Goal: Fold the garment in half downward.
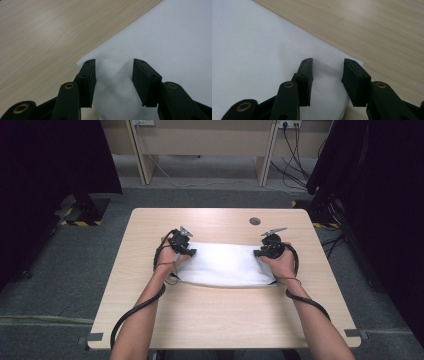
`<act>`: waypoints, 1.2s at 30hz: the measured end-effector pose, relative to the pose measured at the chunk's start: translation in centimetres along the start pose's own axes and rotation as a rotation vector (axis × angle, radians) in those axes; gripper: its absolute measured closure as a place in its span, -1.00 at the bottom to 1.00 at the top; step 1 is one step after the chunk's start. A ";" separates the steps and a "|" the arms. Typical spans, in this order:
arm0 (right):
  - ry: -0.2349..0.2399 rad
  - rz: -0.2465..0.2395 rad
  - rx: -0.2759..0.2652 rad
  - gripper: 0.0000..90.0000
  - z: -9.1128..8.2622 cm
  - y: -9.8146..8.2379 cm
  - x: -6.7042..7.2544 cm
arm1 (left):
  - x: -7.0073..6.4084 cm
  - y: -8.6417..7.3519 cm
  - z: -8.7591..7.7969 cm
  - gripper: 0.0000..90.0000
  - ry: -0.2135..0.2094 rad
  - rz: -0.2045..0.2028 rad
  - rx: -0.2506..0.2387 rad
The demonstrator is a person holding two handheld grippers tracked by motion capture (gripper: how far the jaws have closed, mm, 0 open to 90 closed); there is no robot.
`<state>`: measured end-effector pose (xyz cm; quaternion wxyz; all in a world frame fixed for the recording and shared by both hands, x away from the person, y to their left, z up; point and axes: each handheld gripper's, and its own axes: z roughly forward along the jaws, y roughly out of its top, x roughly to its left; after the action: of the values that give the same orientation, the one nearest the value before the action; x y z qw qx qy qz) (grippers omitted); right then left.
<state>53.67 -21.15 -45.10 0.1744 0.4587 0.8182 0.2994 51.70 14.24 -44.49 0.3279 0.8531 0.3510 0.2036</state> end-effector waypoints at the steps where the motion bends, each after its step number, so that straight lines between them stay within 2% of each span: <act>1: 0.000 0.000 0.000 0.32 0.0 0.0 0.0 | 0.0 0.0 0.0 0.17 0.000 0.000 0.000; 2: 0.040 -0.037 -0.046 0.32 -2.2 -0.6 1.2 | 0.0 0.0 0.0 0.17 0.000 0.000 0.000; 3: 0.040 -0.037 -0.046 0.31 -2.2 -0.6 1.2 | -2.1 -0.5 -1.8 0.17 -0.027 0.061 0.000; 4: 0.040 -0.037 -0.046 0.31 -2.2 -0.6 1.2 | -2.1 -0.5 -1.8 0.17 -0.027 0.061 0.000; 5: 0.077 -0.098 -0.054 0.30 -4.0 -1.9 3.0 | -4.6 -1.3 -3.0 0.17 -0.076 0.121 -0.001; 6: 0.077 -0.098 -0.054 0.30 -4.0 -1.9 3.0 | -4.6 -1.3 -3.0 0.16 -0.076 0.121 -0.001; 7: 0.104 -0.133 -0.042 0.30 -5.0 -3.5 4.5 | -4.6 -1.3 -3.0 0.16 -0.076 0.121 -0.001; 8: 0.104 -0.133 -0.042 0.29 -5.0 -3.5 4.5 | -6.3 -1.9 -3.1 0.16 -0.111 0.146 0.006; 9: 0.104 -0.133 -0.042 0.29 -5.0 -3.5 4.5 | -6.3 -1.9 -3.1 0.15 -0.111 0.146 0.006; 10: 0.122 -0.141 -0.030 0.28 -5.2 -4.6 5.4 | -6.3 -1.9 -3.1 0.15 -0.111 0.146 0.006; 11: 0.122 -0.141 -0.030 0.28 -5.2 -4.6 5.4 | -7.0 -2.2 -2.5 0.15 -0.093 0.163 0.030; 12: 0.122 -0.141 -0.030 0.28 -5.2 -4.6 5.4 | -7.0 -2.2 -2.5 0.16 -0.093 0.163 0.030; 13: 0.113 -0.140 -0.010 0.28 -4.9 -5.4 5.9 | -6.9 -2.6 -2.0 0.16 -0.075 0.137 0.041; 15: 0.095 -0.126 -0.001 0.28 -4.5 -6.1 5.8 | -6.9 -2.6 -2.0 0.19 -0.075 0.137 0.041; 16: 0.095 -0.126 -0.001 0.28 -4.5 -6.1 5.8 | -6.7 -3.0 -1.6 0.19 -0.064 0.103 0.054; 17: 0.095 -0.126 -0.001 0.28 -4.5 -6.1 5.8 | -6.7 -3.0 -1.6 0.20 -0.064 0.103 0.054; 18: 0.087 -0.113 -0.013 0.28 -4.3 -6.7 5.7 | -6.4 -3.1 -1.6 0.20 -0.072 0.070 0.052; 23: 0.079 -0.121 -0.013 0.26 -4.4 -6.8 5.8 | -6.1 -3.0 -2.1 0.17 -0.060 0.077 0.033; 26: 0.078 -0.110 -0.031 0.26 -4.9 -6.8 5.8 | -5.3 -2.9 -2.9 0.17 -0.032 0.041 0.005; 28: 0.073 -0.113 -0.041 0.26 -5.3 -6.9 6.0 | -4.5 -3.1 -3.1 0.17 0.003 0.021 0.019; 30: 0.061 -0.123 -0.029 0.26 -5.4 -7.0 6.1 | -4.0 -3.3 -3.1 0.18 0.039 0.026 0.050; 32: 0.055 -0.125 -0.013 0.27 -5.2 -7.3 6.0 | -3.9 -3.6 -3.0 0.19 0.056 0.037 0.071; 34: 0.060 -0.120 -0.019 0.27 -5.0 -7.6 5.9 | -3.9 -3.8 -2.8 0.19 0.078 0.051 0.092; 36: 0.063 -0.114 -0.023 0.27 -5.1 -7.8 5.7 | -4.0 -4.2 -2.5 0.19 0.069 0.042 0.090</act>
<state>42.86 -21.04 -46.36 0.1703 0.3998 0.8446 0.3128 45.63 14.59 -46.12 0.2725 0.8666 0.3531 0.2238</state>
